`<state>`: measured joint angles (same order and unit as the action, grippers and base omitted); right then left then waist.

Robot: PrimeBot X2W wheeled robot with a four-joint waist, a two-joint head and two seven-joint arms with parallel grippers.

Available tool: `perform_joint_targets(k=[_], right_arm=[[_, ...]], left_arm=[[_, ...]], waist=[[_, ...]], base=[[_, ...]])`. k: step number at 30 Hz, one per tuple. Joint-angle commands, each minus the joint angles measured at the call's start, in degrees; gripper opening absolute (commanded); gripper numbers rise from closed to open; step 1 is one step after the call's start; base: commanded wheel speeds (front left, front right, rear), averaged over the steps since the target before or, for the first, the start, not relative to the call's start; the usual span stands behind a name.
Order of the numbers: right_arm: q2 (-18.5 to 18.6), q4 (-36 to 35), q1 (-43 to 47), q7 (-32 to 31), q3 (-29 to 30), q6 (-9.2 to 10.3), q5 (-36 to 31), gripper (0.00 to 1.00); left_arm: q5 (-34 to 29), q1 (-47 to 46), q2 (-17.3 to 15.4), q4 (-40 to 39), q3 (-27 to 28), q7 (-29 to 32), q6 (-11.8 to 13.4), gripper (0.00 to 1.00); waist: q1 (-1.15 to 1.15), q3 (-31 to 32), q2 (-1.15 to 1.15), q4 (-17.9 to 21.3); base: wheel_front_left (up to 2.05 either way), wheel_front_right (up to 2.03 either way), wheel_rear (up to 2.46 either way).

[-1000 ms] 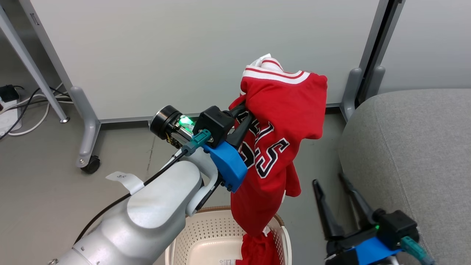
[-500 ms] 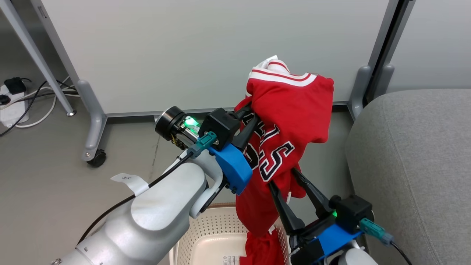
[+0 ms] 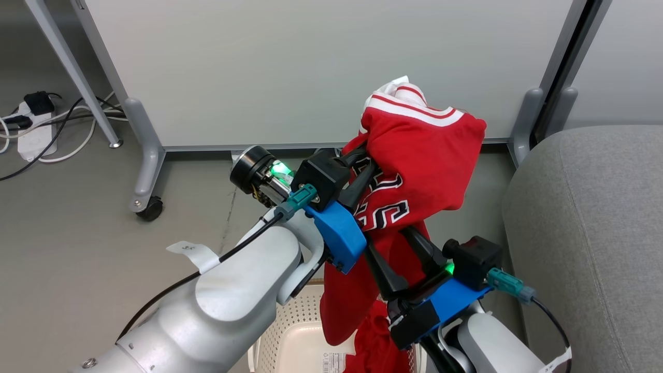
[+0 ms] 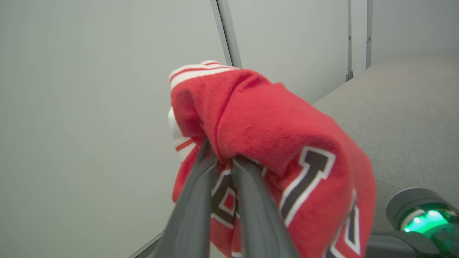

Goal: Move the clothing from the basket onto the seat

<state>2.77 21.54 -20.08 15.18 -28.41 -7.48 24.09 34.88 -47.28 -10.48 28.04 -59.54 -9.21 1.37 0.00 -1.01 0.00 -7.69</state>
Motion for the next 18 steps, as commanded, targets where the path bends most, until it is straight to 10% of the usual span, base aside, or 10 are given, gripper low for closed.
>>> perform_joint_targets(k=[1, 7, 9, 18], right_arm=[[0.2, 0.4, -1.3, 0.0, -0.1, -0.03, 0.7, 1.0], [0.2, 2.1, -3.4, 0.0, -1.6, -0.03, 2.7, 1.0], [0.2, 3.0, -4.0, 0.0, -2.4, -0.03, 3.7, 0.0], [0.2, 3.7, -4.8, 0.0, -2.8, -0.03, 5.3, 0.0]], left_arm=[[0.3, -0.9, 0.2, 0.2, 0.1, -0.4, -0.2, 0.0], [0.4, -1.4, 0.5, 0.9, -0.1, -0.9, -0.2, 0.0], [0.4, -1.3, 0.6, 1.1, -0.2, -1.0, -0.2, 0.0], [0.8, -1.6, 0.4, 1.7, -0.4, -1.3, -0.3, 0.0]], waist=[[0.0, -0.1, 0.0, -0.1], [0.0, -0.2, 0.0, -0.4], [0.0, -0.2, 0.0, -0.4], [0.0, -0.2, 0.0, -0.3]], base=[[0.0, 0.0, 0.0], [0.0, 0.0, 0.0], [0.0, 0.0, 0.0], [0.0, 0.0, 0.0]])
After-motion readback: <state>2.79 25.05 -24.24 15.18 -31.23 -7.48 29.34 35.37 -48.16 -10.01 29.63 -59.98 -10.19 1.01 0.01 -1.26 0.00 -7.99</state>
